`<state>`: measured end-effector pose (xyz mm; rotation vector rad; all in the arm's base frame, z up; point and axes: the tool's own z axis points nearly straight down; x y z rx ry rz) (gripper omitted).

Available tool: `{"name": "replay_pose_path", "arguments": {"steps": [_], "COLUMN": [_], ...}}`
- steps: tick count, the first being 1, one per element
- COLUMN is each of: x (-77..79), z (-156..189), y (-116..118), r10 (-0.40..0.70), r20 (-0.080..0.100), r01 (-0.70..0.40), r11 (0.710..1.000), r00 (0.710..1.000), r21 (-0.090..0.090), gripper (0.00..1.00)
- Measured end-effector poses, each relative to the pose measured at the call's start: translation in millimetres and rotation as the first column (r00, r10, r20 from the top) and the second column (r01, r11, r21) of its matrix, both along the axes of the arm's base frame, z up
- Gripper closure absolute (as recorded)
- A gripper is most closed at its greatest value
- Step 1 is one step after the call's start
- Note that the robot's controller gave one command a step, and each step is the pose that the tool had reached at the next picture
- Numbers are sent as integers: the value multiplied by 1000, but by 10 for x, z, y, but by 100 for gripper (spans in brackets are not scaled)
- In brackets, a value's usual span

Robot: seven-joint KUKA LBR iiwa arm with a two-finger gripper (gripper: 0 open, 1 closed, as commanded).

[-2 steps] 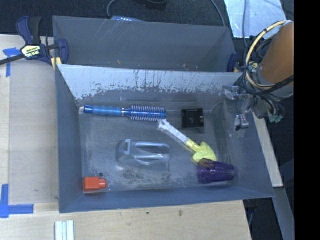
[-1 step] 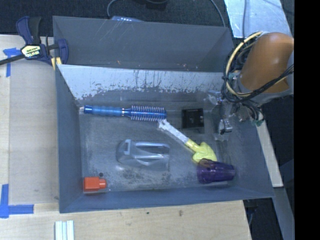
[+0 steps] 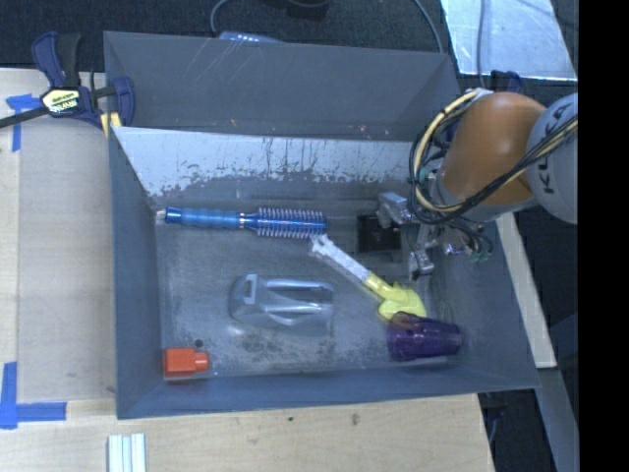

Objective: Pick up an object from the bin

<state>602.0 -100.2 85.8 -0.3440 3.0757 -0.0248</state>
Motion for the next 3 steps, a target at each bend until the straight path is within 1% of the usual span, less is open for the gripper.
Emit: {"name": "replay_pose_path", "arguments": {"steps": [1, 2, 3], "x": [281, 282, 49], "z": [-100, -98, 831], "y": [344, 344, 317], "r10": [-57, -57, -41], "r20": [13, 13, 17], "r01": [57, 57, 41], "r11": [998, 998, 999], "r00": [998, 998, 999], "r21": [3, 3, 2], "gripper": [100, 100, 100]}}
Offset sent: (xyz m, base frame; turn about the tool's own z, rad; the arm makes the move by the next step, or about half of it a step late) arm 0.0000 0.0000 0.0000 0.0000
